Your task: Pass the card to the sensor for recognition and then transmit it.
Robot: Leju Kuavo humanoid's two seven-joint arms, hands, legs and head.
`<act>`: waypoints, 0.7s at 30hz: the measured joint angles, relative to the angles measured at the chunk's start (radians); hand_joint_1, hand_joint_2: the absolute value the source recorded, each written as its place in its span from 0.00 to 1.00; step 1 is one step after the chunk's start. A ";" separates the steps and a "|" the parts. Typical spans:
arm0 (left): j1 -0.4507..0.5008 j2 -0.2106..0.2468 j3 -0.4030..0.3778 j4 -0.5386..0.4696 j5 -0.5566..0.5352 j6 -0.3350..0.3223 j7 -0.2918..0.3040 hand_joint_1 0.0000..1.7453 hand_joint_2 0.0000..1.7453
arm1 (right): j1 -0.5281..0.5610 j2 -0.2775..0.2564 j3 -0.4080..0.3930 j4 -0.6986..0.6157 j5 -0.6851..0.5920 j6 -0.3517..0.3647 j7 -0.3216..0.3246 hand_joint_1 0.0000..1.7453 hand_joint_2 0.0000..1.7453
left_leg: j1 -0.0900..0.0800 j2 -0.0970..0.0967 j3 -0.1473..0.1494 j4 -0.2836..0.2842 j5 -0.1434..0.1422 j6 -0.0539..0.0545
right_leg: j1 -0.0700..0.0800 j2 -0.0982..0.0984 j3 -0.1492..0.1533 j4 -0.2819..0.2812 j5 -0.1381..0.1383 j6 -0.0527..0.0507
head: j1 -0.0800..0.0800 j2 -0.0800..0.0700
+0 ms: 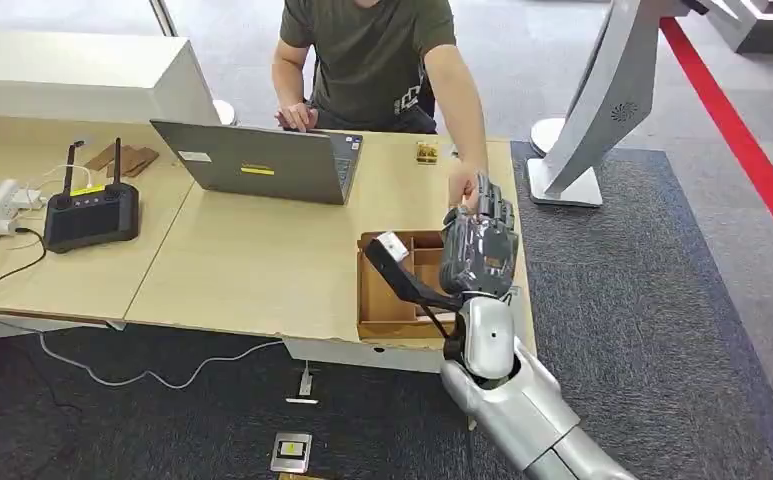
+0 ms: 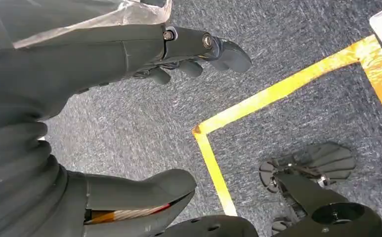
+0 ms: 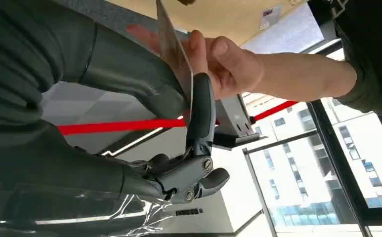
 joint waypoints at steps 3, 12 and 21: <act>0.000 0.000 0.000 0.000 0.000 0.003 0.000 0.00 1.00 | -0.001 0.002 0.000 0.005 -0.004 -0.006 -0.005 1.00 1.00 | 0.000 0.000 0.000 0.000 0.000 0.000 | 0.000 0.000 0.000 0.000 0.000 0.000 | 0.000 0.000; 0.000 -0.001 0.000 0.000 0.000 0.006 0.000 0.00 1.00 | -0.001 0.002 0.001 0.016 -0.018 -0.017 -0.016 1.00 1.00 | 0.000 0.000 0.000 0.000 0.000 0.000 | 0.000 0.000 0.000 0.000 0.000 0.000 | 0.000 0.000; 0.000 -0.001 0.000 0.000 0.000 0.008 0.000 0.00 1.00 | -0.002 0.008 0.002 0.036 -0.036 -0.028 -0.037 0.00 1.00 | 0.000 0.000 0.000 0.000 0.000 0.000 | 0.000 0.000 0.000 0.000 0.000 0.000 | 0.000 0.000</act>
